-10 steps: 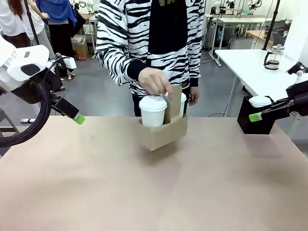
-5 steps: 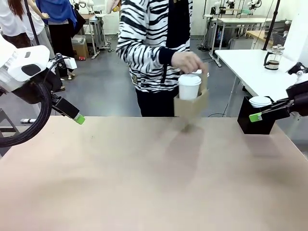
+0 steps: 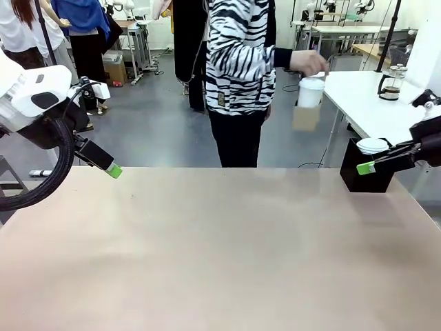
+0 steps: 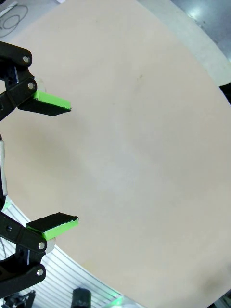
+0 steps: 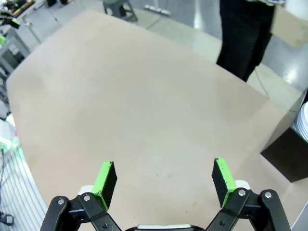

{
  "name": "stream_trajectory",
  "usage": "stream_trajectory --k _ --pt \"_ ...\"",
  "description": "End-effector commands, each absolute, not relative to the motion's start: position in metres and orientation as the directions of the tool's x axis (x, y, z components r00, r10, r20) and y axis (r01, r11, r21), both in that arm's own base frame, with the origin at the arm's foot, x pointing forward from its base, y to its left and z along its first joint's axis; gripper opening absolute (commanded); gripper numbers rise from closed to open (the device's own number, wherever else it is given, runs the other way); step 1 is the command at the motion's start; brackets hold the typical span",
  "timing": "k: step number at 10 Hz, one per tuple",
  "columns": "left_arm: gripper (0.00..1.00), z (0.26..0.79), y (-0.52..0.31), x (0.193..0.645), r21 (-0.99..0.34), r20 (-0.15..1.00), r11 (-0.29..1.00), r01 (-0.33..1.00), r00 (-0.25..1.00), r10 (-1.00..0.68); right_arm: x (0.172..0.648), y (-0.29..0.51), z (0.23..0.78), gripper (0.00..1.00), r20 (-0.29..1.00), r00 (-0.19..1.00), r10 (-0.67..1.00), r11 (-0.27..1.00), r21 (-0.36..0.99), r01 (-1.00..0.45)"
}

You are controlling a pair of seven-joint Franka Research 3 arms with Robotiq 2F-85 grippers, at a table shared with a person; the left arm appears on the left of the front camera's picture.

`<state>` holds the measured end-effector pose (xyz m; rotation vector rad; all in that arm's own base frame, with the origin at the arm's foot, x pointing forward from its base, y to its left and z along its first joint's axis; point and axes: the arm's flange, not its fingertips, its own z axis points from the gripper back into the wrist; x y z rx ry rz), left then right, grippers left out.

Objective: Pour a drink into a cup and package it in a carrier.
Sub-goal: Insert the held 600 ml Paper Cup into the Cup Carrier.

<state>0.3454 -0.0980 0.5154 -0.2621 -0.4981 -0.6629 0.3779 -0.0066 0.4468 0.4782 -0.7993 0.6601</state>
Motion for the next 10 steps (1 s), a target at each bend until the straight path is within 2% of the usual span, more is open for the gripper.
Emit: stream_trajectory --k 1,10 --pt "1.00 0.5151 -0.0961 0.3462 -0.091 0.527 0.753 0.652 0.673 -0.519 0.3790 -0.0083 0.4421 1.00 0.787 0.499 0.364 0.698 0.124 -0.705" --pt "1.00 0.5151 -0.0961 0.3462 -0.091 0.527 0.753 0.652 0.673 -0.519 0.3790 -0.0083 0.4421 1.00 0.787 0.499 0.364 0.698 0.124 -0.705"
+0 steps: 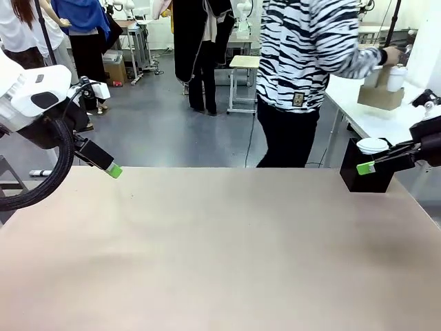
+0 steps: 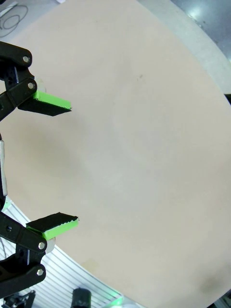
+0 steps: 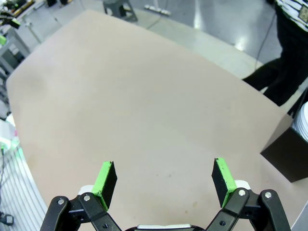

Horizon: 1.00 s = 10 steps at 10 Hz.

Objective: Pour a drink into a cup and package it in a carrier.
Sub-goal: Insert the held 600 ml Paper Cup into the Cup Carrier.

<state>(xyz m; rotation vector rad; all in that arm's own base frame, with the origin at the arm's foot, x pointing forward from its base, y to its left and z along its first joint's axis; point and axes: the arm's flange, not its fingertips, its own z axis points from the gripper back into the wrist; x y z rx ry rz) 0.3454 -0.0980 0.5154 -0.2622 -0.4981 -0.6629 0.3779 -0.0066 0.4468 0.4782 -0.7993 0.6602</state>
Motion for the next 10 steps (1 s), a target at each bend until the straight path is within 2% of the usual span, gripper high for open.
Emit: stream_trajectory --k 1,10 --pt "1.00 0.5151 -0.0961 0.3462 -0.091 0.527 0.753 0.652 0.673 -0.519 0.3790 -0.0083 0.4421 1.00 0.787 0.499 0.364 0.698 0.124 -0.705" --pt "1.00 0.5151 -0.0961 0.3462 -0.091 0.527 0.753 0.652 0.673 -0.519 0.3790 -0.0083 0.4421 1.00 0.787 0.499 0.364 0.698 0.124 -0.705"
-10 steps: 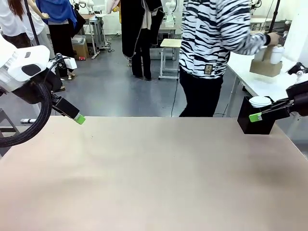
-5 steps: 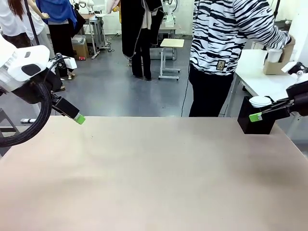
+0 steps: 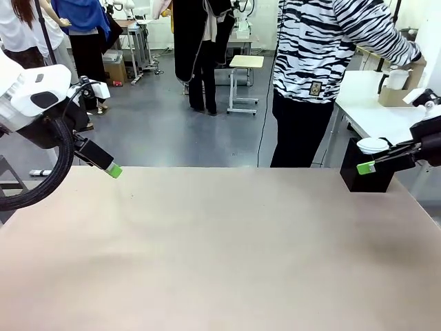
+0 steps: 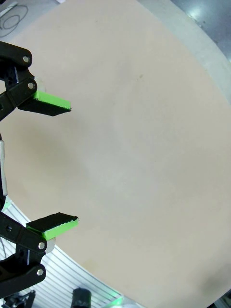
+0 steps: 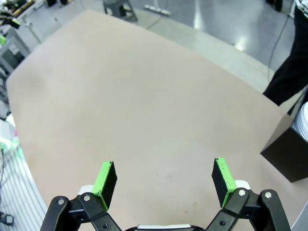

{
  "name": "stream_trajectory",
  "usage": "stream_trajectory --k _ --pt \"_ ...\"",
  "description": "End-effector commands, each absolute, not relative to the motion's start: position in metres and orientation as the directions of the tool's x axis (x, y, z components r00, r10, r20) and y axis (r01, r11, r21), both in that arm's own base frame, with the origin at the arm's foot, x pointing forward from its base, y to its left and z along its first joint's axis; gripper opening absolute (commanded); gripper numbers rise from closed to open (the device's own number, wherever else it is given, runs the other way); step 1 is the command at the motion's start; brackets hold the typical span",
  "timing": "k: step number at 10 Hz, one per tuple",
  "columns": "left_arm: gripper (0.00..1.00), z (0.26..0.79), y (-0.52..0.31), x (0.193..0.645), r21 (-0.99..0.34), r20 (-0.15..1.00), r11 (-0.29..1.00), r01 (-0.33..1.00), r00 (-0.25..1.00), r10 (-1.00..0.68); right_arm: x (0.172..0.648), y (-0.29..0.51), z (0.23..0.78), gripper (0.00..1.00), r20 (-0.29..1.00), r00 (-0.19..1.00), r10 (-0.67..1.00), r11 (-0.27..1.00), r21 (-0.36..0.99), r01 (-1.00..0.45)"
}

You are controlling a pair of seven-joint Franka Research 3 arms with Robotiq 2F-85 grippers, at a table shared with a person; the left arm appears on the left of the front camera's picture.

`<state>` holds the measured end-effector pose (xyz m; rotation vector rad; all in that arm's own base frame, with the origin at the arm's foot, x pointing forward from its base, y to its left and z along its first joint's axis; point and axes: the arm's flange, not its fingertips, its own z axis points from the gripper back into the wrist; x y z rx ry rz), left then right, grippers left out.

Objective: Pour a drink into a cup and package it in a carrier.
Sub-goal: Insert the held 600 ml Paper Cup into the Cup Carrier.

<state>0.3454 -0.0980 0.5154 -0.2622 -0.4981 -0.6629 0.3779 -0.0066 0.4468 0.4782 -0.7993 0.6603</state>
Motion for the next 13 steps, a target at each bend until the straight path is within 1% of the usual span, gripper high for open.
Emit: stream_trajectory --k 1,13 --pt "1.00 0.5151 -0.0961 0.3462 -0.091 0.527 0.753 0.652 0.673 -0.519 0.3790 -0.0083 0.4421 1.00 0.787 0.499 0.364 0.698 0.124 -0.705" --pt "1.00 0.5151 -0.0961 0.3462 -0.091 0.527 0.753 0.652 0.673 -0.519 0.3790 -0.0083 0.4421 1.00 0.787 0.499 0.364 0.698 0.124 -0.705"
